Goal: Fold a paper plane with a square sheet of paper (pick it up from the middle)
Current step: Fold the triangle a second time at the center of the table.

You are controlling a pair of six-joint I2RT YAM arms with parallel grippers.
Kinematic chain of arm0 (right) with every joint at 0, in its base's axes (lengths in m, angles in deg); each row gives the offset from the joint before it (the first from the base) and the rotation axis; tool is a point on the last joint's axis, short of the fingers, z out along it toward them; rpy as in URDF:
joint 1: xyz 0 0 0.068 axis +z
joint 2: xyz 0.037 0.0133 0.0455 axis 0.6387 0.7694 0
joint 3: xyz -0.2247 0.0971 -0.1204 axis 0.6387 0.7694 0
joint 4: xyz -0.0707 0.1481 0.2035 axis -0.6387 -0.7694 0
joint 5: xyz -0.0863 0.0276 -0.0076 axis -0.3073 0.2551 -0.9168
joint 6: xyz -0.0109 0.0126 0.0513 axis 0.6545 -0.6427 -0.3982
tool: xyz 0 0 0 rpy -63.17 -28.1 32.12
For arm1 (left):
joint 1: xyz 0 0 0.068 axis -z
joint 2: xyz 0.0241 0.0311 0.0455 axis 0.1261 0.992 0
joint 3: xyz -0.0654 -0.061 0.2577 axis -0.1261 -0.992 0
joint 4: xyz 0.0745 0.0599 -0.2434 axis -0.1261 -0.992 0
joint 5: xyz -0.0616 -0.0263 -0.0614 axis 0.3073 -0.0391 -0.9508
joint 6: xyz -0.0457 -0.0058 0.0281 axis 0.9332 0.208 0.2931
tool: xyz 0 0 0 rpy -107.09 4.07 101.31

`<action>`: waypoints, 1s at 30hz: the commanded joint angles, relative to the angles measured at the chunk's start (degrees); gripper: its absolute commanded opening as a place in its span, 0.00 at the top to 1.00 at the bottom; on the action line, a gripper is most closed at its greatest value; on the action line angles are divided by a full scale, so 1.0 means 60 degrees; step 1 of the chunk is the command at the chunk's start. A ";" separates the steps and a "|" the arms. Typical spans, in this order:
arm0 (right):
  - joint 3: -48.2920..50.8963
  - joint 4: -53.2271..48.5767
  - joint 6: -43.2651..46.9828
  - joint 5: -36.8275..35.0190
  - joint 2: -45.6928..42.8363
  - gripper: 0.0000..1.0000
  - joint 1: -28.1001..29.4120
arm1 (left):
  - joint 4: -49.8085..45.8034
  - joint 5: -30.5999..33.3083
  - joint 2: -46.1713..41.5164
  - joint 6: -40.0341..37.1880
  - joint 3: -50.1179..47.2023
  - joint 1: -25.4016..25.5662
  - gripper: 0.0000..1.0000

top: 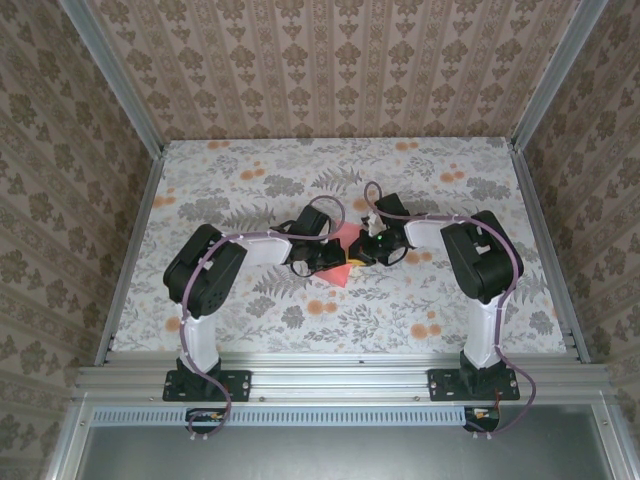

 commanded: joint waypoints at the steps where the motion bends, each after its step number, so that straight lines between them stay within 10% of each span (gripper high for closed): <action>1: -0.0185 -0.0608 0.0297 -0.0676 0.0478 0.92 0.0119 | -0.0181 0.0016 -0.0344 -0.0224 -0.0202 -0.0076 0.91; 30: -0.0632 -0.1568 0.0622 -0.1359 0.0673 0.92 0.0424 | 0.0323 -0.0676 -0.0728 -0.0750 -0.0921 0.0322 0.90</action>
